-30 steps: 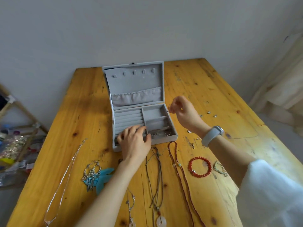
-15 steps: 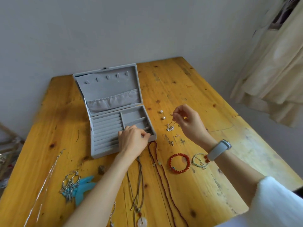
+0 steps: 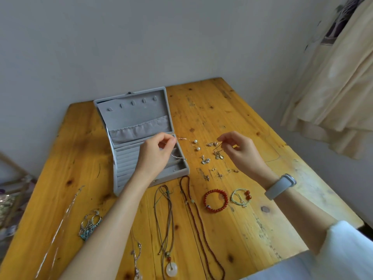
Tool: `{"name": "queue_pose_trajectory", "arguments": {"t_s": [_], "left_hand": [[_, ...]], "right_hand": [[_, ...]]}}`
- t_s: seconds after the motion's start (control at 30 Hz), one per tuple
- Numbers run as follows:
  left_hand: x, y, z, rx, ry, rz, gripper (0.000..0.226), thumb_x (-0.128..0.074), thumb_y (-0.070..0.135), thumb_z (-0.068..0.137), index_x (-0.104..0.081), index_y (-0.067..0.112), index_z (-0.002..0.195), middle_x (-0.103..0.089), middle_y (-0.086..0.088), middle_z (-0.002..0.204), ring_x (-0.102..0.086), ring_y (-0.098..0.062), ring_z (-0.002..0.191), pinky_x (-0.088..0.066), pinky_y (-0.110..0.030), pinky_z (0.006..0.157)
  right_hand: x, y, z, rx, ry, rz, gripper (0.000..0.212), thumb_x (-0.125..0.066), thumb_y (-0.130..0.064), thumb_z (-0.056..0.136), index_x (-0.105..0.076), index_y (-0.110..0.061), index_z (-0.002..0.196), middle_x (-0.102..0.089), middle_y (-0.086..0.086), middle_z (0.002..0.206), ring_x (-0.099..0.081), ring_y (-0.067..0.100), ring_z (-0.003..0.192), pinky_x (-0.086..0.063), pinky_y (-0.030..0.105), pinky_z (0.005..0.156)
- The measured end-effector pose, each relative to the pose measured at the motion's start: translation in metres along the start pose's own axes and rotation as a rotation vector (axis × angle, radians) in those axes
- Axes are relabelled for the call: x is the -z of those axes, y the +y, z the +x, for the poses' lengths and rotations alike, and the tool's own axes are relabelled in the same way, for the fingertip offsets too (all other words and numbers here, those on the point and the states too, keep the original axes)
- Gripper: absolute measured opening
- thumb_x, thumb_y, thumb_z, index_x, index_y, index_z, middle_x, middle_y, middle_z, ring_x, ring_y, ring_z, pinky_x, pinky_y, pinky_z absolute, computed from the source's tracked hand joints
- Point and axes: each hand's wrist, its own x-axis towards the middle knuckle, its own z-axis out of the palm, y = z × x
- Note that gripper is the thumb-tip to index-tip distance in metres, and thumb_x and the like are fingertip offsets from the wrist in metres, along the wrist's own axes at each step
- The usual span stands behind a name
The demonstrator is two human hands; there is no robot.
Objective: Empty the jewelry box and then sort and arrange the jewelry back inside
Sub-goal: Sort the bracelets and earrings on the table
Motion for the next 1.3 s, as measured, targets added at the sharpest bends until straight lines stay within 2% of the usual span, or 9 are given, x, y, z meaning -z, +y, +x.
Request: {"name": "queue_pose_trajectory", "arguments": {"t_s": [0.1,0.23,0.43,0.6,0.77,0.9,1.03,1.23,1.3], "left_hand": [[0.003,0.024,-0.007,-0.013,-0.105,-0.107,0.016,-0.054,0.015,0.09,-0.061,0.023,0.079,-0.063,0.007,0.072,-0.058,-0.003,0.068,-0.046,-0.013,0.067],[-0.02,0.04,-0.033,-0.005,-0.318,-0.087,0.012,-0.055,0.019,0.09,-0.066,0.016,0.084,-0.064,0.003,0.072,-0.06,-0.006,0.067,-0.049,-0.021,0.071],[-0.072,0.044,-0.068,0.001,-0.486,-0.097,0.011,-0.057,0.02,0.089,-0.066,0.02,0.083,-0.066,0.005,0.074,-0.061,-0.008,0.07,-0.051,-0.027,0.074],[-0.095,0.049,-0.078,-0.017,-0.542,-0.098,0.012,-0.056,0.019,0.09,-0.065,0.021,0.083,-0.064,0.009,0.072,-0.06,-0.006,0.069,-0.051,-0.024,0.071],[-0.102,0.053,-0.078,0.007,-0.557,-0.117,0.011,-0.057,0.019,0.09,-0.067,0.019,0.085,-0.065,0.007,0.073,-0.061,-0.008,0.071,-0.051,-0.025,0.072],[-0.105,0.05,-0.078,0.03,-0.571,-0.119,0.01,-0.057,0.02,0.089,-0.066,0.021,0.085,-0.065,0.007,0.074,-0.061,-0.006,0.071,-0.052,-0.027,0.074],[-0.108,0.048,-0.078,0.049,-0.578,-0.109,0.01,-0.057,0.019,0.089,-0.066,0.019,0.086,-0.065,0.006,0.075,-0.061,-0.006,0.07,-0.052,-0.026,0.072],[-0.116,0.054,-0.076,0.04,-0.614,-0.132,0.012,-0.057,0.018,0.089,-0.068,0.014,0.086,-0.066,0.002,0.075,-0.061,-0.006,0.068,-0.052,-0.026,0.07],[-0.119,0.057,-0.075,0.033,-0.628,-0.163,0.013,-0.057,0.018,0.089,-0.068,0.012,0.086,-0.067,-0.002,0.074,-0.062,-0.011,0.069,-0.052,-0.026,0.071]], "right_hand": [[0.02,-0.002,-0.012,0.002,0.032,0.007,0.02,-0.049,-0.003,0.088,-0.06,-0.019,0.091,-0.061,-0.006,0.081,-0.057,0.009,0.074,-0.045,0.023,0.069],[0.052,0.006,-0.038,-0.017,0.022,-0.047,0.019,-0.051,-0.004,0.088,-0.06,-0.02,0.09,-0.06,-0.012,0.079,-0.058,0.009,0.076,-0.047,0.023,0.071],[0.09,0.041,-0.068,-0.126,-0.175,-0.2,0.02,-0.052,0.0,0.088,-0.059,-0.019,0.089,-0.06,-0.007,0.077,-0.06,0.016,0.069,-0.052,0.037,0.074],[0.096,0.06,-0.067,-0.14,-0.193,-0.248,0.022,-0.052,-0.001,0.089,-0.059,-0.021,0.091,-0.06,-0.009,0.08,-0.057,0.005,0.066,-0.05,0.028,0.068],[0.098,0.074,-0.059,-0.295,-0.146,0.028,0.017,-0.05,-0.002,0.09,-0.061,-0.013,0.095,-0.063,-0.001,0.084,-0.052,0.009,0.064,-0.044,0.019,0.059],[0.093,0.106,-0.06,-0.38,-0.146,-0.256,0.021,-0.047,-0.001,0.091,-0.061,-0.009,0.105,-0.063,0.006,0.104,-0.052,0.01,0.079,-0.04,0.021,0.07],[0.091,0.118,-0.066,-0.282,-0.121,-0.435,0.025,-0.047,-0.001,0.091,-0.06,-0.009,0.11,-0.061,0.006,0.113,-0.051,0.013,0.091,-0.036,0.019,0.077],[0.097,0.122,-0.079,-0.091,-0.099,-0.753,0.027,-0.048,-0.013,0.091,-0.058,-0.018,0.116,-0.05,0.003,0.128,-0.045,0.023,0.112,-0.047,0.029,0.083],[0.096,0.111,-0.088,-0.058,-0.037,-0.601,0.027,-0.049,-0.01,0.09,-0.06,-0.018,0.113,-0.051,0.001,0.125,-0.044,0.018,0.112,-0.043,0.025,0.085]]}}
